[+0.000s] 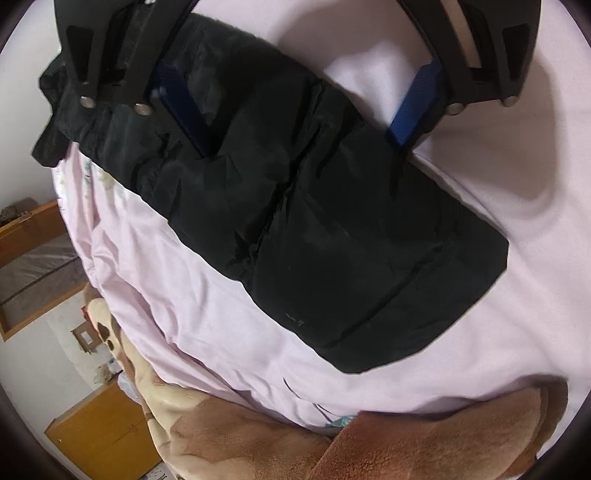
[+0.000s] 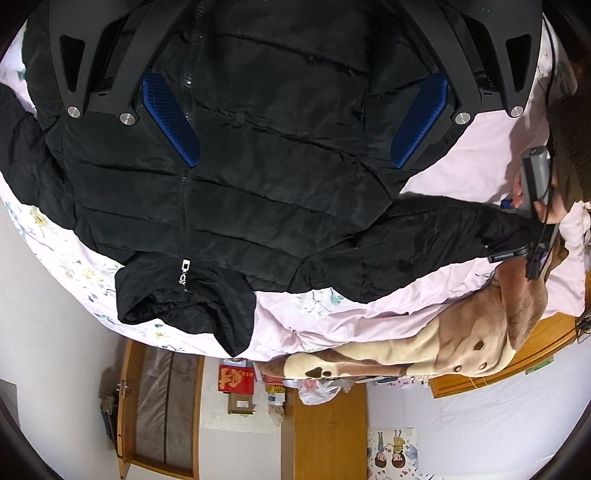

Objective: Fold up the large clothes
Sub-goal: 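Grasp the jacket sleeve with the left tool and lift it, then fold the held sleeve across the jacket front with the left tool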

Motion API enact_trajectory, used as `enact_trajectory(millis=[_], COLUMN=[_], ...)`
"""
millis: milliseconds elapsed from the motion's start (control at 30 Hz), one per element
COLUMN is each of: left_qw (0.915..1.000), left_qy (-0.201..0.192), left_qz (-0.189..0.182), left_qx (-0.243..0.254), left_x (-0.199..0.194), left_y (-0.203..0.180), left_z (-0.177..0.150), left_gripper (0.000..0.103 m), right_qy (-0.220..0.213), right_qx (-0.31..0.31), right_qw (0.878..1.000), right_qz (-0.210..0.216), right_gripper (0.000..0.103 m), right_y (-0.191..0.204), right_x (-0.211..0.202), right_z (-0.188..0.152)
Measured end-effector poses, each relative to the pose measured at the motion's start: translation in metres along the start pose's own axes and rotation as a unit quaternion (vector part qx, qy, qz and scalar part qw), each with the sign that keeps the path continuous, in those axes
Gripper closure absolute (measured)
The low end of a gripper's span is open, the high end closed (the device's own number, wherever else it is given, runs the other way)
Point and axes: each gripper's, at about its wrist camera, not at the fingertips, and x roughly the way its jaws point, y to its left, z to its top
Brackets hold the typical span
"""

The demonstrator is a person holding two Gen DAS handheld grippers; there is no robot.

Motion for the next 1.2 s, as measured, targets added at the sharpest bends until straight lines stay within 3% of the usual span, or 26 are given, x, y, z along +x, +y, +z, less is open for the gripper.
enact_trajectory(millis=[200,233,333,533,800,1000,1133,1200], left_qw=[0.9998,0.9997,0.9993,0.9896,0.9585,0.9158,0.8806,0.8709], left_qy=[-0.016,-0.020,-0.030,-0.092,-0.151,-0.181,-0.167,-0.149], left_qz=[0.011,0.011,0.014,0.024,-0.027,-0.084,-0.128,-0.141], left_qx=[-0.004,0.002,0.018,0.108,0.240,0.349,0.425,0.447], left_x=[-0.009,-0.012,-0.021,-0.058,-0.117,-0.152,-0.158,-0.153], left_y=[-0.001,-0.003,-0.010,-0.052,-0.130,-0.206,-0.258,-0.275], left_z=[0.002,0.002,0.004,-0.004,-0.041,-0.093,-0.140,-0.158], left_gripper=[0.067,0.081,0.087,0.088,0.088,0.088,0.088,0.088], right_qy=[0.001,0.000,-0.004,-0.013,-0.026,-0.050,-0.058,-0.061], right_qx=[0.008,0.010,0.010,0.018,0.035,0.061,0.085,0.096], right_qw=[1.000,1.000,1.000,1.000,0.999,0.997,0.994,0.993], right_qz=[-0.001,-0.001,-0.003,-0.001,0.001,-0.017,-0.028,-0.032], right_gripper=[0.000,0.000,0.000,0.000,0.000,0.000,0.000,0.000], right_y=[-0.001,-0.001,-0.002,-0.007,-0.024,-0.052,-0.075,-0.085], right_x=[0.001,0.000,-0.004,-0.013,-0.028,-0.046,-0.054,-0.057], right_z=[0.001,0.001,0.004,0.007,0.013,0.022,0.020,0.017])
